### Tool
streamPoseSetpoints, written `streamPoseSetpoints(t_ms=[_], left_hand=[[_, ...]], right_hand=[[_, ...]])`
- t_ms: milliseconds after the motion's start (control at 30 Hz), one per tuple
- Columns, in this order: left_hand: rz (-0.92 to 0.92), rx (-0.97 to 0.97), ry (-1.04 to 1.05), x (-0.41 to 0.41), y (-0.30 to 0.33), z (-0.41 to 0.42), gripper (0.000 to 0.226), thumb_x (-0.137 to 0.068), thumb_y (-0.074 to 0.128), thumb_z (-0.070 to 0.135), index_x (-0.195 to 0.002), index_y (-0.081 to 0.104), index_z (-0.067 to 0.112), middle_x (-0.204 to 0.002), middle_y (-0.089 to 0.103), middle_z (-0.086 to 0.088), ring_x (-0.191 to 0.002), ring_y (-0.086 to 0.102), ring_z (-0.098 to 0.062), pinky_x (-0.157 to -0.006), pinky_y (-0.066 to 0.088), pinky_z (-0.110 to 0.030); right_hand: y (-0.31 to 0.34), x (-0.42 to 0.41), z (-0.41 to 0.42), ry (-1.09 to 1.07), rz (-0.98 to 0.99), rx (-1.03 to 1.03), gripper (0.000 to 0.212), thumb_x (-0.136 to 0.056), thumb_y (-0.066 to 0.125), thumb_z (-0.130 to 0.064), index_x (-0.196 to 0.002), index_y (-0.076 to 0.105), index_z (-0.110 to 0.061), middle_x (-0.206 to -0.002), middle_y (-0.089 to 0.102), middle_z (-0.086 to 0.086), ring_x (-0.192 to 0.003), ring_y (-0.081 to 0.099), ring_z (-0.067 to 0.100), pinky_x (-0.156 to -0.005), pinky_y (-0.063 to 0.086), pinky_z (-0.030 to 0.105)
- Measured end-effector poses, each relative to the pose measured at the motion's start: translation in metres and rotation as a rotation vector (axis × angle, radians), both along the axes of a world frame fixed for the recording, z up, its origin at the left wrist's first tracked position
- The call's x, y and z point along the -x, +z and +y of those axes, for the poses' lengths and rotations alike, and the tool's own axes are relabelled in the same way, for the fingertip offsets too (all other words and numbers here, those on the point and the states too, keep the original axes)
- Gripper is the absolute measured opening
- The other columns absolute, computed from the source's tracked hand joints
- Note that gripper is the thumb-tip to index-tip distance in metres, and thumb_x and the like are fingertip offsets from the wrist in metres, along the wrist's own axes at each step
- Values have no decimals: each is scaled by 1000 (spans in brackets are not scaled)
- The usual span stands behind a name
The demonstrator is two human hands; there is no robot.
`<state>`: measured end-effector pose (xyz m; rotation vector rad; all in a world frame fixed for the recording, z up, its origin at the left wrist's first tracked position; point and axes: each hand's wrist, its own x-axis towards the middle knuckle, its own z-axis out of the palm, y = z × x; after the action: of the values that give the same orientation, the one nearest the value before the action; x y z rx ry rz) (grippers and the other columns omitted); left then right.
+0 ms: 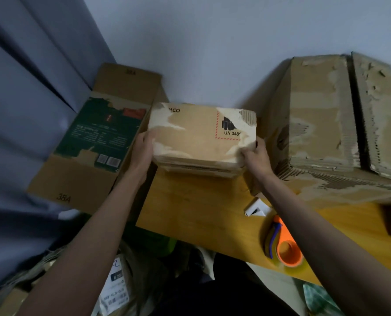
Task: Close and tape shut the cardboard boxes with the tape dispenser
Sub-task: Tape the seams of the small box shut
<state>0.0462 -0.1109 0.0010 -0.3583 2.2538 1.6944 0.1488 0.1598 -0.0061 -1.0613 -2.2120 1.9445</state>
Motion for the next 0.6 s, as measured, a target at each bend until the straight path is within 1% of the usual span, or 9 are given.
streamPoseSetpoints(t_ms=[67, 167, 233, 267, 333, 367, 467, 533, 600], left_hand=[[55, -29, 47, -5, -3, -6, 42, -99, 49, 46, -126, 55, 15, -116, 63, -2, -100, 62, -17, -81, 50, -32], [9, -70, 86, -16, -15, -15, 61, -91, 45, 61, -126, 56, 12, -119, 64, -12, -108, 63, -29, -93, 53, -44], [-42, -57, 52, -23, -22, -18, 69, -88, 39, 76, -126, 57, 21, -120, 66, -6, -111, 64, -24, -93, 55, -47], [-55, -52, 21, -26, -29, -21, 67, -90, 37, 78, -125, 58, 26, -119, 68, -1, -110, 66, -21, -88, 57, -42], [-64, -66, -34, -38, -34, -21, 50, -99, 33, 69, -120, 61, 33, -112, 70, 7, -102, 69, -10, -74, 59, -27], [-84, -60, -60, -43, -40, -22, 48, -100, 33, 67, -122, 60, 34, -113, 70, 9, -101, 69, -8, -71, 57, -25], [-186, -55, -29, -55, -58, -30, 57, -97, 44, 68, -135, 52, 25, -121, 66, 4, -108, 66, -15, -80, 54, -32], [-206, -28, 8, -59, -64, -33, 48, -98, 53, 57, -133, 50, 25, -122, 63, 1, -108, 63, -16, -82, 52, -32], [-149, 41, -10, -59, -66, -34, 41, -99, 59, 41, -135, 49, 26, -126, 60, 1, -109, 60, -15, -82, 51, -31]], right_hand=[[-5, -12, 0, 4, 55, -60, 57, -99, 56, -9, -149, 32, -23, -138, 53, 1, -123, 55, 20, -95, 56, 40], [-22, -35, -6, 2, 57, -114, 53, -96, 62, -6, -141, 36, -15, -136, 56, 5, -122, 56, 20, -101, 53, 45], [-33, -47, -10, -11, 14, -85, 52, -95, 67, -17, -137, 38, -11, -132, 57, 8, -121, 56, 24, -97, 52, 40], [-35, -51, -12, -8, -3, -60, 55, -95, 68, -23, -138, 36, -12, -130, 56, 8, -120, 56, 26, -91, 53, 34], [-42, -58, -15, 13, -5, 20, 69, -93, 70, -36, -146, 29, -17, -135, 52, 6, -121, 55, 24, -90, 52, 28], [-46, -60, -15, 23, -3, 51, 79, -89, 72, -47, -149, 26, -24, -140, 49, 3, -124, 53, 23, -97, 51, 33], [-52, -63, -19, 37, -56, 92, 105, -67, 70, -81, -150, 24, -37, -149, 44, 0, -132, 48, 24, -108, 45, 47], [-56, -65, -20, 5, -81, 115, 102, -68, 63, -85, -149, 28, -34, -146, 46, 2, -129, 51, 26, -107, 47, 49], [-60, -68, -21, 1, -112, 78, 89, -77, 57, -79, -146, 32, -30, -143, 48, 5, -126, 52, 28, -105, 47, 51]])
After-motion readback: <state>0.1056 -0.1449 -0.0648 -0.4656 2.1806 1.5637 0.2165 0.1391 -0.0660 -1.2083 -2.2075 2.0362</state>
